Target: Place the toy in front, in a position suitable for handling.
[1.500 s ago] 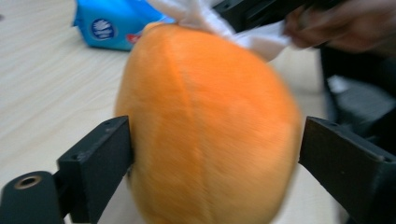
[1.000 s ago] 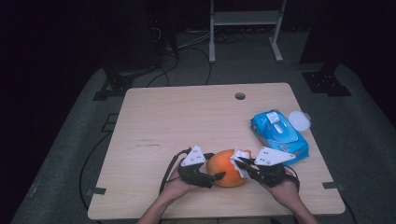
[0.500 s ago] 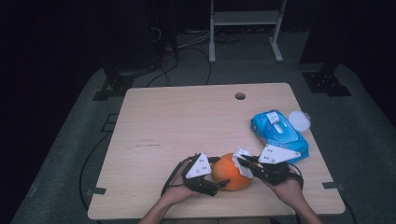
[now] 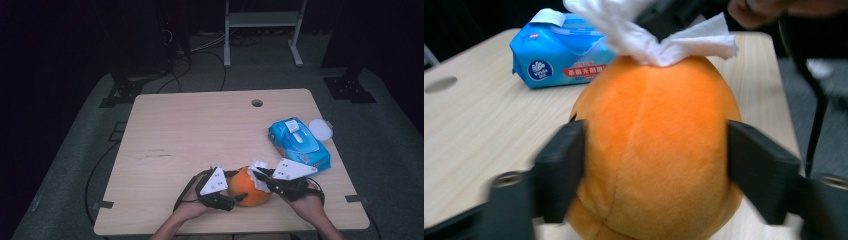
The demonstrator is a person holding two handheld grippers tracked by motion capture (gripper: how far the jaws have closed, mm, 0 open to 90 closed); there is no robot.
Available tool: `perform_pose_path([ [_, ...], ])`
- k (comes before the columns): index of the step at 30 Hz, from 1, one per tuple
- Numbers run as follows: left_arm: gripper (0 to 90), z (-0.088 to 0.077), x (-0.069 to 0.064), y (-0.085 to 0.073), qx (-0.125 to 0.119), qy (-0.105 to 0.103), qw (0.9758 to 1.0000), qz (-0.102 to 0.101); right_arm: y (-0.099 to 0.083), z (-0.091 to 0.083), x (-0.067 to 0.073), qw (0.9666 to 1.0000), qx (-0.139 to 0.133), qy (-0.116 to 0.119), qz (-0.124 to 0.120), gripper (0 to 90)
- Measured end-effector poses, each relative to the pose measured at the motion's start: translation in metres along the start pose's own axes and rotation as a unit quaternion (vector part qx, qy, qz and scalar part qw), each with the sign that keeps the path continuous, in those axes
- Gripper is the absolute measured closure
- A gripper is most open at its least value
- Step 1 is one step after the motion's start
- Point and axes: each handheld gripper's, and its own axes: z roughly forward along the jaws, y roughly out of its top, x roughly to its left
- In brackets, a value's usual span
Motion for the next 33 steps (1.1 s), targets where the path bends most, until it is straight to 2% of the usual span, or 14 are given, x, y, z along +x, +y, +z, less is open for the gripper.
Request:
perform_pose_path([
  [1,14.7,0.003,0.001,0.001,0.005,0.000,0.9999,-0.014,-0.002,-0.001,-0.001,1.0000,-0.003,0.003,0.005,83.1],
  [3,12.4,0.007,-0.001,0.001,0.015,-0.002,0.9998,-0.012,-0.001,0.000,0.001,0.9999,-0.007,0.012,0.010,83.1],
  [6,23.0,0.007,-0.013,0.001,0.016,0.018,0.9990,0.038,0.006,0.007,0.016,0.9994,-0.011,0.033,-0.004,82.9],
  [8,28.9,0.007,-0.022,0.002,0.018,0.035,0.9959,0.082,0.010,0.012,0.025,0.9986,-0.014,0.046,-0.024,82.9],
  [10,32.9,0.005,-0.023,0.002,0.021,0.040,0.9943,0.097,0.011,0.013,0.027,0.9982,-0.008,0.045,-0.038,83.0],
  [12,34.9,0.004,-0.019,0.000,0.017,0.038,0.9951,0.090,0.009,0.009,0.020,0.9987,-0.010,0.044,-0.025,83.0],
  [18,33.5,0.001,-0.009,-0.008,0.007,0.022,0.9980,0.059,-0.015,-0.008,-0.012,0.9999,0.012,-0.006,0.005,83.0],
  [20,25.8,0.004,-0.008,-0.005,0.008,0.016,0.9992,0.036,-0.019,-0.011,-0.016,0.9997,0.006,-0.001,0.022,83.0],
  [23,10.5,0.008,-0.008,0.002,0.014,0.007,0.9999,0.005,-0.012,-0.007,-0.006,0.9999,-0.005,0.006,0.011,83.0],
  [24,10.7,0.009,-0.010,0.002,0.012,0.006,0.9999,0.007,-0.009,-0.006,-0.001,0.9995,-0.016,0.024,0.015,82.9],
  [25,14.5,0.008,-0.012,0.002,0.012,0.008,0.9996,0.022,-0.005,-0.004,0.004,0.9986,-0.025,0.044,0.014,82.9],
  [27,24.7,0.005,-0.012,0.001,0.017,0.016,0.9989,0.040,0.001,0.000,0.014,0.9976,-0.030,0.062,-0.002,82.8],
  [30,33.7,-0.001,-0.005,-0.001,0.014,0.031,0.9990,0.029,0.002,0.000,0.014,0.9983,-0.023,0.052,-0.012,82.9],
  [33,36.2,-0.008,0.007,-0.005,0.012,0.048,0.9988,-0.001,-0.008,-0.005,-0.004,0.9998,-0.014,0.016,0.004,82.9],
])
